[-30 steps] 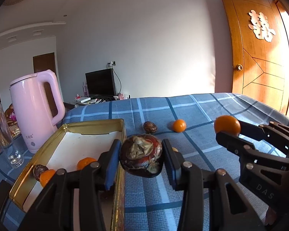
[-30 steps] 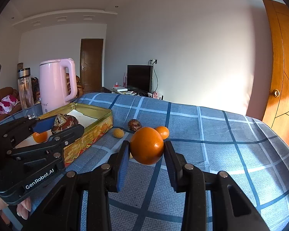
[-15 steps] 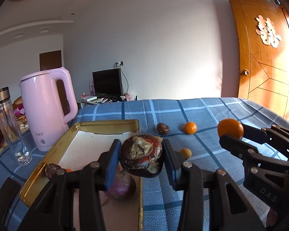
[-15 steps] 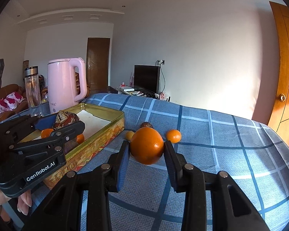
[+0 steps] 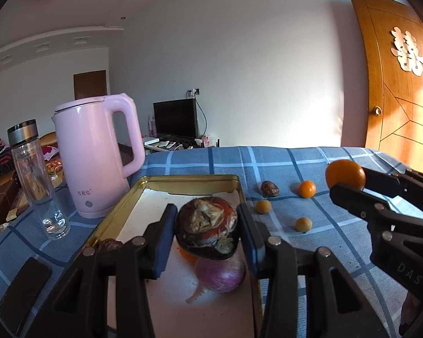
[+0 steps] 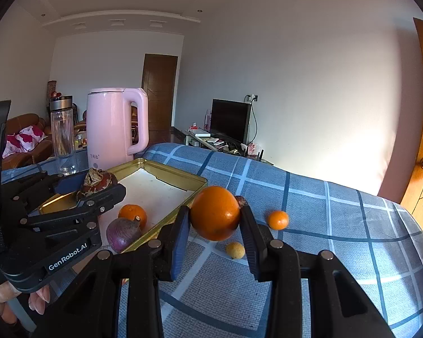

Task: Organize fruits
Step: 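Lower and release the orange into the tray while the left tool releases the brown fruit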

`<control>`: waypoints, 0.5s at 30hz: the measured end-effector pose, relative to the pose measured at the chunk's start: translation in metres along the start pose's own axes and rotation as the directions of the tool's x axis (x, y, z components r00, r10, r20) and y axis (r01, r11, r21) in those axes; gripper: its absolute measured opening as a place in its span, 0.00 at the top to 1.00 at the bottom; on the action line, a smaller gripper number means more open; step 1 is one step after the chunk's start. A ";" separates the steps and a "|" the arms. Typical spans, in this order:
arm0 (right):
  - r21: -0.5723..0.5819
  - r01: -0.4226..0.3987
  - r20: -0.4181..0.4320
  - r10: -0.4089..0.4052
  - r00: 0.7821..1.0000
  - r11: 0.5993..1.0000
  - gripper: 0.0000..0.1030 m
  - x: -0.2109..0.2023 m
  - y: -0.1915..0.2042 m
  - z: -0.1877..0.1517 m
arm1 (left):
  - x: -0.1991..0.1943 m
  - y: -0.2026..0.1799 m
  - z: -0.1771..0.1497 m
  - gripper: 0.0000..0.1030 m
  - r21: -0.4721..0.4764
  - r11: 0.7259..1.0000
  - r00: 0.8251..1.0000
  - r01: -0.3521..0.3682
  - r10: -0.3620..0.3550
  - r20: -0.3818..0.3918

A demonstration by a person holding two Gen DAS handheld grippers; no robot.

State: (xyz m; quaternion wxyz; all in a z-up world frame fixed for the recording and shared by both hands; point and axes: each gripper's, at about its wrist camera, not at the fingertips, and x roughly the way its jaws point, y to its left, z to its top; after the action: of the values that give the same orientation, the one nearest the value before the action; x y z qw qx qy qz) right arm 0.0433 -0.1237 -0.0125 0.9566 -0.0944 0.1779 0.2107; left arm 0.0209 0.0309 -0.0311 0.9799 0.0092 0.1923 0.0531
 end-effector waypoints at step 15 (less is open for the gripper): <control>-0.043 -0.130 -0.055 0.128 0.990 0.991 0.63 0.039 0.049 0.015 | 0.012 0.054 -0.011 0.56 -0.050 0.995 0.994 -0.086 0.082 -0.066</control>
State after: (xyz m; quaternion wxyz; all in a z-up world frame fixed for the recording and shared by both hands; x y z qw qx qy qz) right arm 0.0592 -0.0621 -0.0190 0.9335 -0.1101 0.2038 0.2737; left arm 0.0222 0.0858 -0.0435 0.9701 -0.0102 0.2213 0.0995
